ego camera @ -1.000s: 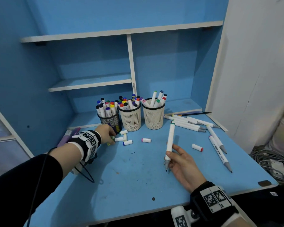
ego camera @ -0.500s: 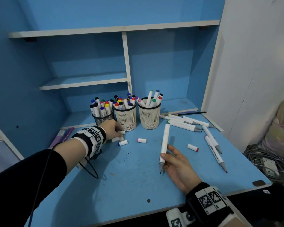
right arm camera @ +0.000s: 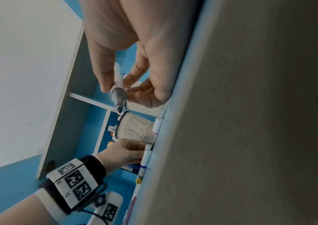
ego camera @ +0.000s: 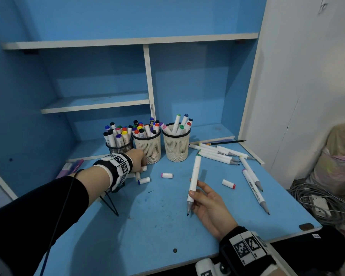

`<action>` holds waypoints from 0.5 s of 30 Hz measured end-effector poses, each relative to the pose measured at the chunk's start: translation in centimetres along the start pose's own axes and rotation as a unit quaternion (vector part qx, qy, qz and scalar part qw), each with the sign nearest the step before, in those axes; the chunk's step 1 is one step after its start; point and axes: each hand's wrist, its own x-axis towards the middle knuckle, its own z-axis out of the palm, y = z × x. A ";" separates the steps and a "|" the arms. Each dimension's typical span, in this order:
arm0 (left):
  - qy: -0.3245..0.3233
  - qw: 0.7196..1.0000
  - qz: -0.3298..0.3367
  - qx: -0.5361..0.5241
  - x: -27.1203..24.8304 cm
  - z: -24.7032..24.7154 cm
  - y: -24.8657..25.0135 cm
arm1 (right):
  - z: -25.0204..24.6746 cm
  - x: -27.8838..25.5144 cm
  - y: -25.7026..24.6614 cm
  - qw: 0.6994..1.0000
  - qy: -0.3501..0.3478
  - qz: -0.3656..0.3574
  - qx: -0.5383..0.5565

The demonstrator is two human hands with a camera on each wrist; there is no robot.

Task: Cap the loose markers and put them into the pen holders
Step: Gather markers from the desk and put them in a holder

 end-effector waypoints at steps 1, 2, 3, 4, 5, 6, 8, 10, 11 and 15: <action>0.008 1.000 0.001 -0.008 -0.1 0.0 0.0 | 0.0 0.0 0.0 1.000 -0.002 -0.001 -0.002; 0.021 1.000 0.001 -0.021 -0.3 -0.1 0.0 | 0.1 -0.1 0.0 1.000 -0.003 -0.002 -0.004; 0.037 0.999 0.003 -0.038 -0.5 -0.3 0.1 | 0.1 -0.1 0.0 1.000 -0.005 -0.003 -0.005; 0.055 0.997 0.007 -0.057 -0.8 -0.4 0.2 | 0.1 -0.2 -0.1 1.000 -0.008 -0.005 -0.007; 0.073 0.994 0.013 -0.076 -1.2 -0.6 0.3 | 0.1 -0.3 -0.1 1.000 -0.009 -0.007 -0.009; 0.091 0.991 0.021 -0.099 -1.8 -0.9 0.4 | 0.1 -0.3 -0.1 1.000 -0.010 -0.010 -0.011; 0.118 0.981 0.036 -0.151 -3.3 -1.4 0.8 | 0.1 -0.5 0.0 1.000 -0.012 -0.016 -0.012; 0.140 0.970 0.047 -0.194 -5.1 -1.9 1.2 | 0.2 -0.7 -0.1 1.000 -0.015 -0.019 -0.012; 0.151 0.963 0.050 -0.217 -6.1 -2.1 1.4 | 0.3 -0.8 -0.1 1.000 -0.017 -0.020 -0.009; 0.175 0.931 0.056 -0.315 -10.3 -1.7 2.3 | 0.5 -1.1 -0.4 0.999 -0.012 -0.025 0.033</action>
